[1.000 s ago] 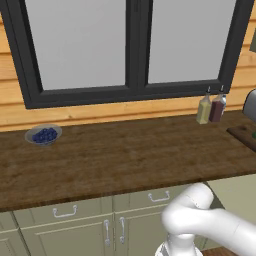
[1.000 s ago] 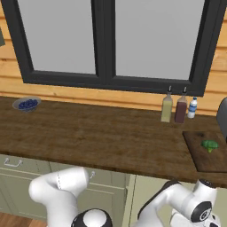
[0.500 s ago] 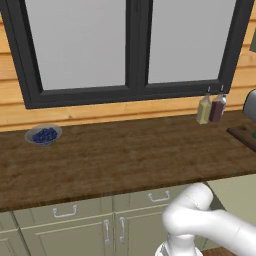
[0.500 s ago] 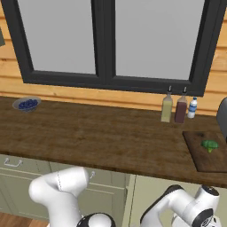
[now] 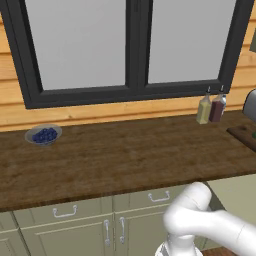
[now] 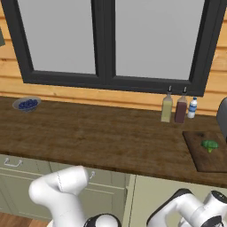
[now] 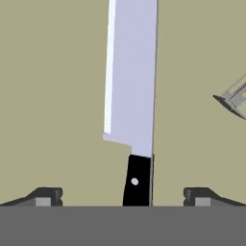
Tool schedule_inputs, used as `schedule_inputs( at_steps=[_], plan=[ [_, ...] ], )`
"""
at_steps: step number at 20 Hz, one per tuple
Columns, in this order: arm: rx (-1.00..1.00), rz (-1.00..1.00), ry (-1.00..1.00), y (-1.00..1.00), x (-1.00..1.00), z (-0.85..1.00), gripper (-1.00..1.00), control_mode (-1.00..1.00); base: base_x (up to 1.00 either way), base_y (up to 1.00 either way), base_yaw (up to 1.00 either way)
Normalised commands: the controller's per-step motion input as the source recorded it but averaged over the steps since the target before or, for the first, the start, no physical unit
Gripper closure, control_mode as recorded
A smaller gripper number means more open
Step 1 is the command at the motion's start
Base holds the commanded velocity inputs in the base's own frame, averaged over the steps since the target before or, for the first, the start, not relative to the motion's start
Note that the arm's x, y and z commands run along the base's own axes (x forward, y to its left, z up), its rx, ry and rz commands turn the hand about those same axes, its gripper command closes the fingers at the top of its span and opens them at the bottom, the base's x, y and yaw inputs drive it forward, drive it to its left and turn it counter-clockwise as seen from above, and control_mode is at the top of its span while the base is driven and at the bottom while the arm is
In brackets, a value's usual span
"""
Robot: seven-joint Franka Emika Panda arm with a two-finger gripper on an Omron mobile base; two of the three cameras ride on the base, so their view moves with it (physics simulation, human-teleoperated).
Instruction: Place the appropriate cutting tool for cutting the broccoli skin on the cutting board.
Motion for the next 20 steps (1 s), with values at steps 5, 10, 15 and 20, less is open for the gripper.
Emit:
schedule_inputs(
  at_steps=[5,10,15,20],
  plan=[
    [0.00,0.01,0.00,0.00,0.00,-0.60,-1.00,-1.00,0.00,0.00,0.00],
    [0.00,0.04,0.00,0.00,0.00,-0.52,-1.00,-1.00,0.00,0.00,0.00],
    [0.00,0.01,-0.01,0.13,-0.29,-0.55,1.00,-1.00,0.00,0.00,0.00],
    [0.00,0.00,-0.01,0.29,-0.25,-0.19,1.00,-1.00,0.00,0.00,0.00]
  ],
)
